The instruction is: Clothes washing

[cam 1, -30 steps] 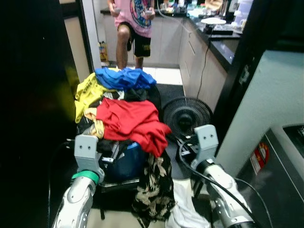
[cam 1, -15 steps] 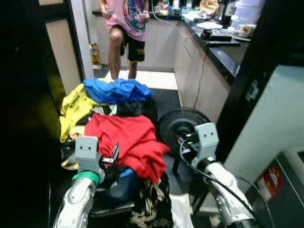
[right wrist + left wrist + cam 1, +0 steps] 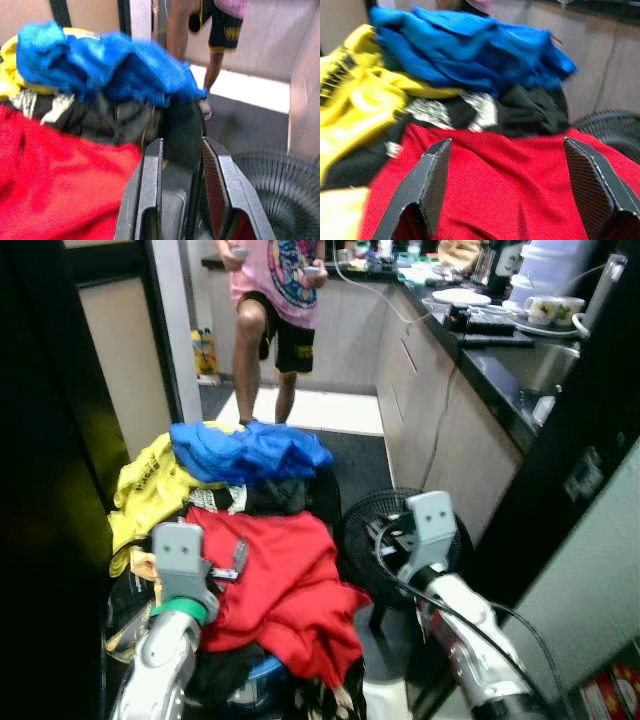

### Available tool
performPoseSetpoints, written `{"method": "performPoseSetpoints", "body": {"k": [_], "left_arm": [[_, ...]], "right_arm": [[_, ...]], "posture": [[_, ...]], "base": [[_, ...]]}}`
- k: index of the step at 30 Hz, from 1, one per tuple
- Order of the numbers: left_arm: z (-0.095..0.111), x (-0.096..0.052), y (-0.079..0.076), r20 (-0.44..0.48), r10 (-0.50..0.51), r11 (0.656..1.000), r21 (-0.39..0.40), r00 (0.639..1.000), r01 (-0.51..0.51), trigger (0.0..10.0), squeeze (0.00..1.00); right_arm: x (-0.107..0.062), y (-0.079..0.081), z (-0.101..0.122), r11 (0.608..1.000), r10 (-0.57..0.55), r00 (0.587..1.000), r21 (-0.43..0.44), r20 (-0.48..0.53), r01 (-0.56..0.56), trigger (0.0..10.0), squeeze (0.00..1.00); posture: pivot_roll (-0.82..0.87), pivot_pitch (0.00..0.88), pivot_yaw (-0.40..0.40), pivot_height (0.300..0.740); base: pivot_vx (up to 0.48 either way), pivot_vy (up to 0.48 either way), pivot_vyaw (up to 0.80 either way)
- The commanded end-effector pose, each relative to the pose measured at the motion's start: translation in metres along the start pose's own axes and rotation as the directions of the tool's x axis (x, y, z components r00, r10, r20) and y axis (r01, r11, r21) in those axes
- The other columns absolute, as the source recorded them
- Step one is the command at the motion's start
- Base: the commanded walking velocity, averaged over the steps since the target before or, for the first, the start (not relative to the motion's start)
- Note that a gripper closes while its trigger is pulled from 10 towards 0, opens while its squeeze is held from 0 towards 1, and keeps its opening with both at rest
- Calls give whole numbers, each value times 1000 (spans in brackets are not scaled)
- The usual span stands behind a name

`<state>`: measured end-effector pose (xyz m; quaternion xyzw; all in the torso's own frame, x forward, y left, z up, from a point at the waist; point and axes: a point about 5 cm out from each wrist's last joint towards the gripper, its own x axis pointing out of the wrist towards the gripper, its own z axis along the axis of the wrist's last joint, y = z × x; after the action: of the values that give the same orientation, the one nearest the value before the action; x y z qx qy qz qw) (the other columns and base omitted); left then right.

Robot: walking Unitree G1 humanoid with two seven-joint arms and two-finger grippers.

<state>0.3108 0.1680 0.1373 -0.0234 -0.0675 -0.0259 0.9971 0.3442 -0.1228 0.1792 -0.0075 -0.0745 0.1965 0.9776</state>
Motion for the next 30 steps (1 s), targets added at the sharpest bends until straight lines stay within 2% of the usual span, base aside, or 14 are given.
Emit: {"method": "performPoseSetpoints", "body": {"k": [1,2,9,17,22,24,25,26,27,29,30], "left_arm": [[-4,-3,5,-15,23,1000,7,1000,-23,10000,0],[-5,-3,5,-16,26,1000,6,1000,-26,10000,0],[-2,-2,7,10,45,999,-17,999,-45,10000,0],[1,-1,9,24,50,998,-38,998,-49,10000,0],[3,-2,8,33,15,1000,-16,999,-14,10000,0],[3,-3,8,36,-14,1000,21,999,14,10000,0],[1,-4,6,18,-44,998,56,999,43,10000,0],[1,-4,6,18,-44,998,56,999,43,10000,0],[-1,-5,5,3,-63,995,79,998,63,10000,0],[-3,-5,5,-24,-86,993,77,996,87,10000,0],[-3,-5,5,-24,-86,993,77,996,87,10000,0]], "right_arm": [[3,10,1,999,35,999,16,0,-35,10000,0],[4,10,2,999,33,999,34,5,-34,10000,0],[9,16,22,997,80,995,-15,62,-80,10000,0],[9,19,23,995,97,994,-19,60,-96,10000,0],[10,19,22,996,93,995,-18,47,-93,10000,0],[11,19,22,993,112,993,-48,31,-110,10000,0],[13,21,17,982,149,989,-113,-17,-150,10000,0],[13,21,17,982,149,989,-113,-17,-150,10000,0],[13,22,13,971,172,984,-159,-54,-179,10000,0],[11,27,2,943,268,949,-157,-165,-294,10000,0],[11,27,2,943,268,949,-157,-165,-294,10000,0]], "posture": [[-10,0,-6,740],[-10,0,-6,740],[-13,0,-17,740],[-11,0,-22,740],[-10,0,-31,740],[-10,0,-31,740],[-10,0,-32,740],[-10,0,-32,740],[-10,0,-32,740],[-10,0,-39,740],[-10,0,-39,740]], "base": [[379,0,0],[379,0,0],[0,0,0],[0,0,0],[0,0,0],[0,0,0],[0,0,0],[0,0,0],[0,0,0],[0,0,0],[0,0,0]]}}
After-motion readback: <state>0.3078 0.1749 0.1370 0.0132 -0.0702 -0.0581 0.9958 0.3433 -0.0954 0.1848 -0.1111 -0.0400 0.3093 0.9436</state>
